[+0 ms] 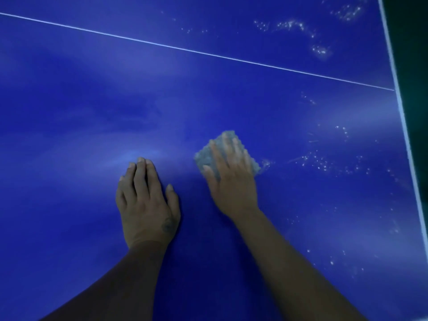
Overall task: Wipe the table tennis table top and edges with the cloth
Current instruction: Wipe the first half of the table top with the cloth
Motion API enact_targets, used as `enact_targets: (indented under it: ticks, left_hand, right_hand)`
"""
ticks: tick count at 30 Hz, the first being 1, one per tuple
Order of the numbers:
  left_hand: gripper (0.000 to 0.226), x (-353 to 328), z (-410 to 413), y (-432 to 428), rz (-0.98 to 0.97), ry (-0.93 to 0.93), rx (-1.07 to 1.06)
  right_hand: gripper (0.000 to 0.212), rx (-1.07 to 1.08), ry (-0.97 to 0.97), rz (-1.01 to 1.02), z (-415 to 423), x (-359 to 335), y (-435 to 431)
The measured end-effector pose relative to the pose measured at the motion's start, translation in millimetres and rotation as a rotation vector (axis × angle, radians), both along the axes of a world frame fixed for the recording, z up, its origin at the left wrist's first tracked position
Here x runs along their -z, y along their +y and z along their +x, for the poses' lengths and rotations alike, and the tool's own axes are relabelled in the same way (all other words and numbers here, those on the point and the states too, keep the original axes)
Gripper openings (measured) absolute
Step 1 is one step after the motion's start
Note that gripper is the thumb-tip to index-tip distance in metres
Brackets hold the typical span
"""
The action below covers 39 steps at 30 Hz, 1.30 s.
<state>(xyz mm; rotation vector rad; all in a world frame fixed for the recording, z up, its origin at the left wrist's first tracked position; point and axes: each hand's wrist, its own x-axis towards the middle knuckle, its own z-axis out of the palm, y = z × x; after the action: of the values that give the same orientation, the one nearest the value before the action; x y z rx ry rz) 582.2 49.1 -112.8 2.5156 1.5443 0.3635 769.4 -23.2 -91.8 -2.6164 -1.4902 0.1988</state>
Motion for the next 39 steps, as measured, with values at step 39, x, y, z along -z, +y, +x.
enact_targets:
  ticks: [39]
  left_hand:
    - [0.052,-6.2,-1.5,-5.0,0.066,-0.043,0.067]
  right_hand:
    - [0.065,-0.147,0.078,-0.094,-45.9,-1.7,-152.0]
